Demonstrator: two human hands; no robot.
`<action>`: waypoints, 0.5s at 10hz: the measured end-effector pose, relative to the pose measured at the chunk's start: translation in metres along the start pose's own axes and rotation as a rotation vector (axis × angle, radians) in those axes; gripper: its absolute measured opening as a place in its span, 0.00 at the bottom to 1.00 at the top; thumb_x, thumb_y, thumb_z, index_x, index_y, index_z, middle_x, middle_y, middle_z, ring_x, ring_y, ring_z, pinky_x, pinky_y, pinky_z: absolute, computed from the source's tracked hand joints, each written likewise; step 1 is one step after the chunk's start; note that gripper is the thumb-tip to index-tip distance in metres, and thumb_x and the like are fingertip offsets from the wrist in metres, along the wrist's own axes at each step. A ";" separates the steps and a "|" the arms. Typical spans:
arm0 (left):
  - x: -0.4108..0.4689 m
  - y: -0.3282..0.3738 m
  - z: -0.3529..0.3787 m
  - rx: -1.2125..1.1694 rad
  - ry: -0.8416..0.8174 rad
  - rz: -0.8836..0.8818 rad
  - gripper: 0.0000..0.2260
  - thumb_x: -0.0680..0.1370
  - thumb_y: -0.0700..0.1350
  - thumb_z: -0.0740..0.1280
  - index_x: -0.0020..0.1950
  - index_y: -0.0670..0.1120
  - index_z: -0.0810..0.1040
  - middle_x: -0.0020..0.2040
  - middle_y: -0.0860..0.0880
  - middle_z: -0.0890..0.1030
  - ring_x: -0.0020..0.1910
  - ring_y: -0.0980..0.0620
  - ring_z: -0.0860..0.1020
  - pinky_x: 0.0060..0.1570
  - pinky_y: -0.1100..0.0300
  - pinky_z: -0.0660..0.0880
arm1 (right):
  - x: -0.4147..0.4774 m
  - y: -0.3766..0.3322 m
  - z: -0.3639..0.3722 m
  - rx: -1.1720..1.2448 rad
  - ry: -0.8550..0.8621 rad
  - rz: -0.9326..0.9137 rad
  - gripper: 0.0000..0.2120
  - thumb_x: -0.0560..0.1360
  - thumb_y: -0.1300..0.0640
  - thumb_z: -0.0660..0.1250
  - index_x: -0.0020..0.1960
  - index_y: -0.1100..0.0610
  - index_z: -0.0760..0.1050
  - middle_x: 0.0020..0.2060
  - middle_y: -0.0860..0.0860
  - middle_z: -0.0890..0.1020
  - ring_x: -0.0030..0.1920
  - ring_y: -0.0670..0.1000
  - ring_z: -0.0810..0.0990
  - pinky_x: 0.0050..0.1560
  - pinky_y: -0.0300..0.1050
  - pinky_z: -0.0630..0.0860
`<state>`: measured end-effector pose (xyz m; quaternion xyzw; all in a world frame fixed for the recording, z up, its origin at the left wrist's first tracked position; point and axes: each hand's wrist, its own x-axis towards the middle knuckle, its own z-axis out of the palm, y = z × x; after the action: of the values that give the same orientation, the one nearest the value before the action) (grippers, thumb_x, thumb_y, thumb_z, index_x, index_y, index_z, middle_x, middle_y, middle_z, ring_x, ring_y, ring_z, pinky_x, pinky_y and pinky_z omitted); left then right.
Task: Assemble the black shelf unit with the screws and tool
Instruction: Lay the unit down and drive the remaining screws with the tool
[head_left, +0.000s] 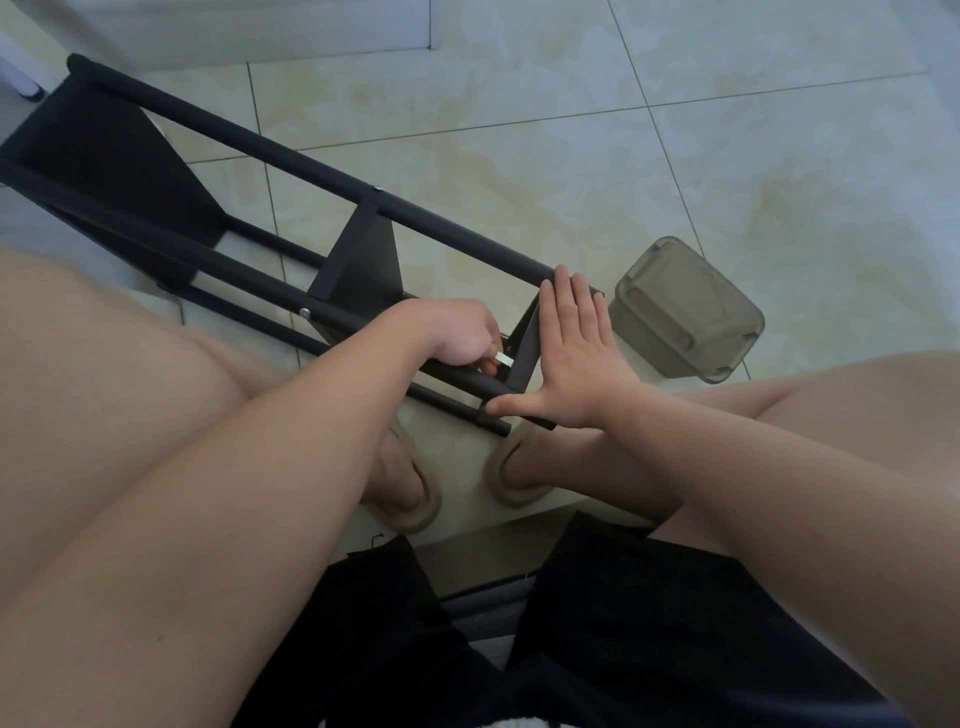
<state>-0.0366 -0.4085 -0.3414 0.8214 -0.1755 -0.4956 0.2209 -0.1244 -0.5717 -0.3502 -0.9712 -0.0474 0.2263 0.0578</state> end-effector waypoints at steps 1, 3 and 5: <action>-0.001 0.000 0.000 0.043 -0.002 0.010 0.11 0.82 0.41 0.62 0.43 0.51 0.80 0.47 0.52 0.86 0.53 0.49 0.81 0.60 0.50 0.74 | 0.000 0.000 0.000 -0.001 -0.001 -0.001 0.73 0.55 0.12 0.46 0.80 0.63 0.30 0.78 0.59 0.29 0.78 0.59 0.27 0.78 0.58 0.32; -0.004 0.002 -0.001 0.110 -0.011 0.014 0.09 0.81 0.41 0.63 0.45 0.50 0.80 0.43 0.56 0.79 0.46 0.51 0.76 0.52 0.54 0.71 | 0.000 0.000 0.001 0.002 -0.002 0.000 0.73 0.55 0.12 0.46 0.80 0.63 0.30 0.78 0.58 0.29 0.78 0.59 0.27 0.78 0.58 0.31; -0.007 0.004 -0.002 0.183 -0.049 0.013 0.10 0.81 0.42 0.63 0.58 0.45 0.82 0.42 0.56 0.76 0.49 0.50 0.76 0.52 0.54 0.71 | 0.000 0.000 0.001 0.002 0.005 0.000 0.73 0.55 0.12 0.46 0.80 0.63 0.30 0.78 0.59 0.29 0.78 0.59 0.27 0.78 0.58 0.31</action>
<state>-0.0379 -0.4075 -0.3329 0.8247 -0.2309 -0.4959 0.1436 -0.1246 -0.5715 -0.3514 -0.9717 -0.0473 0.2240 0.0587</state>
